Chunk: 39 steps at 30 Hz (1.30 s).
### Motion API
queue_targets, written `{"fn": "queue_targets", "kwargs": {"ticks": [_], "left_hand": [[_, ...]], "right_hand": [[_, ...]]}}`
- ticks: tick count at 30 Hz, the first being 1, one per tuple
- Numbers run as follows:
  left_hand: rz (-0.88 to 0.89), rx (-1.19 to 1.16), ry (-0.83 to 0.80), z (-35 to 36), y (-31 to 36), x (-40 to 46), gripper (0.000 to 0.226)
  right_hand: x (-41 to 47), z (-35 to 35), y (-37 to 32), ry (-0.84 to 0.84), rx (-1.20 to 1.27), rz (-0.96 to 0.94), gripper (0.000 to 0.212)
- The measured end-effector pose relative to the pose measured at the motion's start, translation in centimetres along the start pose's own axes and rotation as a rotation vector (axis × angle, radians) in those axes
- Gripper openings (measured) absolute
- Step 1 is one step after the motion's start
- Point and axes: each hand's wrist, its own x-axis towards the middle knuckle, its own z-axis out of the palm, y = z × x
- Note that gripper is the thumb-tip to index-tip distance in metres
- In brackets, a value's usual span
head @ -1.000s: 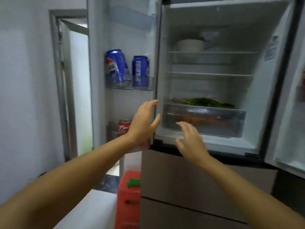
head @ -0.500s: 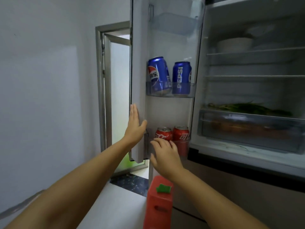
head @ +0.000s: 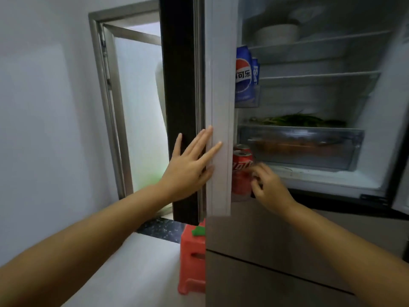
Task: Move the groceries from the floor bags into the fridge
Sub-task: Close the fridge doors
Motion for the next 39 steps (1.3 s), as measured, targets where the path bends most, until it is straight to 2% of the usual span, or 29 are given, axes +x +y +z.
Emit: {"fn": "queue_targets", "kwargs": {"ticks": [2,4,6,9,13,15,17,20,21,24,27,29,32,37,39], "left_hand": [[0.162,0.061,0.009,0.0,1.6,2.2,0.051],[0.244,0.085,0.037,0.3,2.9,4.4,0.047],[0.214,0.079,0.082,0.9,3.5,6.2,0.044],[0.210,0.191,0.075,2.3,4.6,9.1,0.048],[0.300,0.237,0.006,4.9,7.5,13.4,0.053],[0.320,0.240,-0.019,6.1,8.8,15.7,0.052],[0.339,0.233,-0.021,7.6,10.1,17.6,0.052],[0.350,0.227,-0.011,10.4,12.0,20.4,0.053],[0.357,0.237,0.019,11.4,12.3,21.3,0.054],[0.391,0.278,-0.036,14.4,13.0,23.5,0.055],[0.393,0.283,0.045,15.9,12.8,24.5,0.060],[0.411,0.294,0.105,17.6,12.6,25.4,0.052],[0.415,0.254,0.201,18.7,13.0,26.2,0.047],[0.413,0.168,0.325,19.8,12.7,26.4,0.047],[0.401,0.150,0.353,20.1,12.9,26.2,0.039]], "right_hand": [[-0.7,-2.5,2.2,-0.030,-0.026,0.053,0.033],[-1.0,-4.3,3.9,-0.087,-0.030,0.102,0.041],[-1.3,-5.5,4.6,-0.143,0.077,0.188,0.052],[-1.6,-6.1,4.9,-0.107,0.229,0.297,0.076],[-1.2,-4.9,4.9,-0.167,0.136,0.358,0.095],[0.1,-4.0,6.2,-0.145,0.111,0.413,0.103],[1.4,-3.7,8.1,-0.092,0.144,0.436,0.101],[2.7,-3.9,11.5,-0.027,0.251,0.455,0.087],[3.0,-4.0,12.5,-0.027,0.259,0.466,0.083],[4.1,-4.3,15.0,-0.085,0.208,0.506,0.076],[5.1,-4.5,16.6,-0.152,0.158,0.538,0.073],[5.8,-4.5,17.4,-0.158,0.131,0.563,0.071],[6.1,-4.4,18.1,-0.142,0.111,0.595,0.068],[6.1,-4.1,18.1,-0.069,0.075,0.549,0.066],[5.8,-4.3,18.0,-0.055,0.038,0.525,0.066]]}}
